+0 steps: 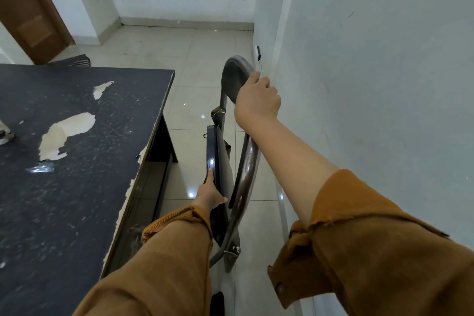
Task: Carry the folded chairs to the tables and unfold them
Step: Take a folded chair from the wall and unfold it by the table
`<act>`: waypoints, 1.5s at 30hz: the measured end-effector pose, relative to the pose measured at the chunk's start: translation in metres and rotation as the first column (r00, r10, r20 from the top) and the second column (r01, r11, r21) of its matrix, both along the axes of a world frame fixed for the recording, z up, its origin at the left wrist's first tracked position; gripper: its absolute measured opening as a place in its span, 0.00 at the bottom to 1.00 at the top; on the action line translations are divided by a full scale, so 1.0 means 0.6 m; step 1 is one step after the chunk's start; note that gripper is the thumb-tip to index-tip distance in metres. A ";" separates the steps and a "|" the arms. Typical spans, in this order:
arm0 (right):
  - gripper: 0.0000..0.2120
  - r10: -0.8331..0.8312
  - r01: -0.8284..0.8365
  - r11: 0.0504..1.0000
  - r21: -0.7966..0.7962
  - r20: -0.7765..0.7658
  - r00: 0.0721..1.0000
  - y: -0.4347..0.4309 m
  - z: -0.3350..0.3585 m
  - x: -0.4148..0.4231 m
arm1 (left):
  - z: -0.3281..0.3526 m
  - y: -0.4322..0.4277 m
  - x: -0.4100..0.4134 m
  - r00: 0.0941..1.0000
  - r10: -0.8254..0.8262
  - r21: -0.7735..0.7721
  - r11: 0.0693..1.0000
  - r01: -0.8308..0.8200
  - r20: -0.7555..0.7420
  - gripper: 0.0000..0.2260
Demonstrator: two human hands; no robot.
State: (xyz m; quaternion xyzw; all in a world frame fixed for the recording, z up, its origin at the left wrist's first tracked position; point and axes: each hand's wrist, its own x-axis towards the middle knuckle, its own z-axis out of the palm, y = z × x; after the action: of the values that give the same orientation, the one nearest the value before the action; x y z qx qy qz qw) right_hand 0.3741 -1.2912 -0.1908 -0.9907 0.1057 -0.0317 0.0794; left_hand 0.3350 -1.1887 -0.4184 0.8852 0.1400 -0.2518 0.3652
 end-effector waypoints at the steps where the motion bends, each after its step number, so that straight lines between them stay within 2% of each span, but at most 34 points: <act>1: 0.41 0.002 -0.002 1.000 -0.004 0.016 1.000 0.003 -0.003 -0.013 | 0.001 -0.001 -0.010 1.000 0.004 -0.002 1.000 -0.004 0.007 0.41; 6: 0.37 0.027 -0.028 1.000 0.009 0.086 0.996 0.029 -0.021 -0.072 | 0.002 -0.005 -0.053 0.999 0.021 0.050 0.998 -0.023 0.047 0.39; 11: 0.37 0.026 -0.065 0.989 0.134 0.274 0.962 0.054 -0.067 -0.134 | -0.019 0.004 -0.067 0.994 0.043 0.055 0.997 -0.048 0.102 0.33; 18: 0.36 0.029 -0.133 0.964 0.232 0.407 0.913 0.087 -0.100 -0.175 | -0.034 0.031 -0.074 0.999 -0.009 0.147 0.989 0.002 0.044 0.22; 21: 0.35 -0.021 -0.153 0.942 0.300 0.506 0.862 0.100 -0.116 -0.188 | -0.042 0.040 -0.079 0.996 0.003 0.094 0.995 -0.011 0.085 0.22; 25: 0.33 -0.078 -0.172 0.931 0.321 0.637 0.767 0.119 -0.145 -0.200 | -0.056 0.046 -0.085 0.987 0.120 -0.021 0.993 -0.118 0.105 0.19; 30: 0.31 -0.115 -0.251 0.899 0.358 0.748 0.654 0.138 -0.177 -0.208 | -0.081 0.061 -0.090 0.973 0.086 -0.086 0.994 -0.069 0.215 0.19; 34: 0.34 -0.131 -0.377 0.818 0.434 0.779 0.613 0.142 -0.219 -0.221 | -0.095 0.063 -0.099 0.949 0.143 -0.192 0.977 -0.091 0.279 0.19; 37: 0.39 -0.234 -0.402 0.681 0.612 0.701 0.673 0.147 -0.258 -0.234 | -0.103 0.065 -0.105 0.933 0.163 -0.305 0.950 -0.061 0.321 0.22; 40: 0.38 -0.339 -0.365 0.530 0.766 0.586 0.736 0.153 -0.298 -0.240 | -0.108 0.067 -0.108 0.920 0.167 -0.370 0.929 -0.025 0.356 0.22; 42: 0.37 -0.387 -0.322 0.448 0.834 0.505 0.772 0.158 -0.321 -0.247 | -0.107 0.070 -0.111 0.919 0.240 -0.458 0.886 -0.076 0.313 0.22; 45: 0.36 -0.413 -0.262 0.403 0.877 0.430 0.803 0.165 -0.343 -0.255 | -0.099 0.071 -0.115 0.935 0.278 -0.592 0.800 -0.098 0.222 0.24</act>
State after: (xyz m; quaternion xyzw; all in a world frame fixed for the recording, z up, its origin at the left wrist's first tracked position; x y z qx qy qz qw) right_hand 0.2211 -1.1923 -0.3965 -0.7127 0.1229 -0.2781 0.6321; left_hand 0.2662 -1.1459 -0.4777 0.7436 0.0895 -0.1081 0.6537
